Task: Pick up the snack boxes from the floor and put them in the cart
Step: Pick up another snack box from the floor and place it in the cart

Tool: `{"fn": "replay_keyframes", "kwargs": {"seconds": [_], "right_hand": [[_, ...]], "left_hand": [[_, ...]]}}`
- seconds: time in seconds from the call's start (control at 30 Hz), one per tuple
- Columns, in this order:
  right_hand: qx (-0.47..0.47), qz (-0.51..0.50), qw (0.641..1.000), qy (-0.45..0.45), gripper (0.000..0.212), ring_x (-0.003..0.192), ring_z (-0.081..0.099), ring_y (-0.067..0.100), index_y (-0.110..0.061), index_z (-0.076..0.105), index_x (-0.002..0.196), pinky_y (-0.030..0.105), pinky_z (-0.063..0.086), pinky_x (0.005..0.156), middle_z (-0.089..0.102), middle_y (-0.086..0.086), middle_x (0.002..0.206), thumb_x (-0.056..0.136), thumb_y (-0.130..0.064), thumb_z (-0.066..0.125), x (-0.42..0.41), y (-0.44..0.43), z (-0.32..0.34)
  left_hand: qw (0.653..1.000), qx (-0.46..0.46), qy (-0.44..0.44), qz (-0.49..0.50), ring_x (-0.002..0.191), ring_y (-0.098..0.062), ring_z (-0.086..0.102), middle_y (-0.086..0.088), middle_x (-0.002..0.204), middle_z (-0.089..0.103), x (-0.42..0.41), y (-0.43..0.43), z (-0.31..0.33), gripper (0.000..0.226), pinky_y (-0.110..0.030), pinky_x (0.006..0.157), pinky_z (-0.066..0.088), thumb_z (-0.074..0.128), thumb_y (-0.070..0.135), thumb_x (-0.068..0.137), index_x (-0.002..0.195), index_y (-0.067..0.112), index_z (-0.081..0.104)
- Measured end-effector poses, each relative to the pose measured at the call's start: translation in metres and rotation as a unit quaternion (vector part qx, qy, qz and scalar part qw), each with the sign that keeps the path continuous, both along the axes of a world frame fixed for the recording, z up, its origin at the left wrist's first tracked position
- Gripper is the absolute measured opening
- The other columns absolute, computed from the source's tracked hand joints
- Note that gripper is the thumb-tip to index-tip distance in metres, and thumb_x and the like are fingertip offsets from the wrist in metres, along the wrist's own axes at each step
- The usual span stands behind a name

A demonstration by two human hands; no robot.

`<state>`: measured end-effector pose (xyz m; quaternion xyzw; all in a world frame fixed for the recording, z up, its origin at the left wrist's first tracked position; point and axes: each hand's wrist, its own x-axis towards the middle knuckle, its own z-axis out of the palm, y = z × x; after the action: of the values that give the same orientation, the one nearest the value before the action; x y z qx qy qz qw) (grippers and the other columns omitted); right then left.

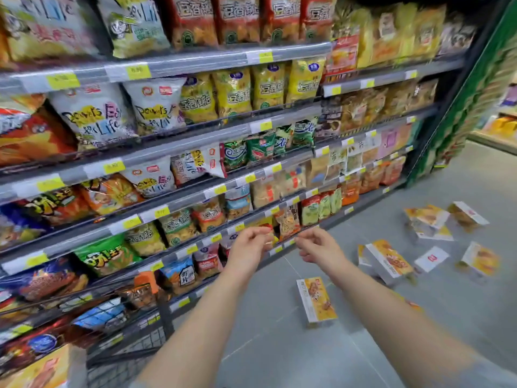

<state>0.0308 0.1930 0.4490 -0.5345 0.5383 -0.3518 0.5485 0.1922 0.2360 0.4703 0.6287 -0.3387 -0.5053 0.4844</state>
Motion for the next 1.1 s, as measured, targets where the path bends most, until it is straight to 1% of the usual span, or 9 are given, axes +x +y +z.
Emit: {"fn": "replay_keyframes", "kwargs": {"seconds": [0.1, 0.23, 0.37, 0.5, 0.57, 0.7, 0.87, 1.03, 1.1], "right_hand": [[0.024, -0.021, 0.999, -0.01, 0.012, 0.062, 0.05, 0.015, -0.014, 0.052, 0.085, 0.025, 0.043, 0.06, 0.052, 0.005, 0.076, 0.091, -0.009, 0.062, -0.023, -0.019, -0.014], [0.049, -0.043, 0.998, 0.002, 0.012, 0.061, 0.049, 0.015, -0.015, 0.053, 0.086, 0.025, 0.045, 0.06, 0.053, 0.005, 0.078, 0.089, -0.012, 0.065, -0.05, -0.06, -0.035], [0.068, -0.054, 0.996, 0.009, 0.01, 0.058, 0.048, 0.015, -0.018, 0.055, 0.086, 0.023, 0.046, 0.059, 0.052, 0.007, 0.08, 0.09, -0.017, 0.064, -0.072, -0.115, -0.047], [0.098, -0.06, 0.993, 0.017, 0.008, 0.062, 0.048, 0.014, -0.019, 0.054, 0.09, 0.023, 0.045, 0.062, 0.055, 0.005, 0.086, 0.092, -0.019, 0.061, -0.09, -0.163, -0.057], [0.111, -0.071, 0.991, 0.017, 0.005, 0.063, 0.048, 0.014, -0.016, 0.055, 0.093, 0.024, 0.044, 0.063, 0.054, 0.005, 0.085, 0.092, -0.017, 0.06, -0.1, -0.182, -0.065], [0.151, -0.084, 0.985, 0.015, 0.009, 0.064, 0.048, 0.013, -0.013, 0.054, 0.1, 0.023, 0.043, 0.065, 0.056, 0.003, 0.082, 0.092, -0.015, 0.059, -0.125, -0.216, -0.091], [0.18, -0.083, 0.98, 0.013, 0.009, 0.06, 0.05, 0.013, -0.017, 0.056, 0.088, 0.02, 0.043, 0.057, 0.056, 0.002, 0.077, 0.09, -0.012, 0.063, -0.15, -0.247, -0.126], [0.22, -0.059, 0.973, 0.042, 0.01, 0.057, 0.051, 0.013, -0.019, 0.057, 0.085, 0.019, 0.043, 0.056, 0.057, 0.004, 0.078, 0.088, -0.013, 0.064, -0.172, -0.282, -0.176], [0.227, -0.05, 0.971, 0.051, 0.013, 0.057, 0.053, 0.013, -0.022, 0.056, 0.083, 0.02, 0.044, 0.058, 0.058, 0.005, 0.081, 0.087, -0.013, 0.064, -0.18, -0.294, -0.203]], "left_hand": [[1.0, 0.008, -0.007, -0.005, 0.076, -0.009, 0.063, 0.0, 0.091, 0.067, -0.018, -0.025, -0.011, 0.015, -0.022, 0.066, 0.045, 0.056, 0.011, 0.091, 0.09, 0.023, 0.065], [1.0, 0.025, 0.0, -0.01, 0.081, -0.01, 0.064, 0.0, 0.098, 0.067, -0.042, -0.069, -0.029, 0.015, -0.024, 0.072, 0.049, 0.057, 0.012, 0.091, 0.086, 0.025, 0.063], [0.999, 0.051, -0.001, -0.01, 0.086, -0.012, 0.066, 0.002, 0.097, 0.07, -0.063, -0.126, -0.047, 0.011, -0.035, 0.088, 0.051, 0.059, 0.015, 0.089, 0.089, 0.025, 0.065], [0.997, 0.075, -0.002, -0.006, 0.085, -0.012, 0.066, 0.004, 0.093, 0.07, -0.08, -0.176, -0.062, 0.013, -0.038, 0.093, 0.051, 0.057, 0.015, 0.09, 0.09, 0.024, 0.066], [0.996, 0.084, -0.011, -0.015, 0.084, -0.012, 0.065, 0.004, 0.094, 0.069, -0.088, -0.198, -0.068, 0.014, -0.036, 0.089, 0.051, 0.054, 0.015, 0.092, 0.09, 0.025, 0.064], [0.994, 0.108, -0.019, -0.026, 0.079, -0.009, 0.063, 0.003, 0.092, 0.067, -0.111, -0.239, -0.087, 0.016, -0.025, 0.069, 0.044, 0.05, 0.013, 0.094, 0.093, 0.022, 0.063], [0.988, 0.155, -0.018, -0.015, 0.076, -0.006, 0.063, 0.005, 0.09, 0.067, -0.135, -0.268, -0.119, 0.018, -0.026, 0.073, 0.044, 0.049, 0.013, 0.094, 0.104, 0.018, 0.064], [0.98, 0.196, -0.006, 0.018, 0.082, -0.005, 0.062, 0.007, 0.096, 0.066, -0.163, -0.289, -0.163, 0.017, -0.023, 0.072, 0.044, 0.045, 0.017, 0.096, 0.093, 0.026, 0.059], [0.976, 0.216, 0.004, 0.026, 0.083, -0.005, 0.062, 0.006, 0.098, 0.065, -0.172, -0.297, -0.193, 0.015, -0.022, 0.071, 0.044, 0.046, 0.017, 0.096, 0.095, 0.025, 0.059]]}}
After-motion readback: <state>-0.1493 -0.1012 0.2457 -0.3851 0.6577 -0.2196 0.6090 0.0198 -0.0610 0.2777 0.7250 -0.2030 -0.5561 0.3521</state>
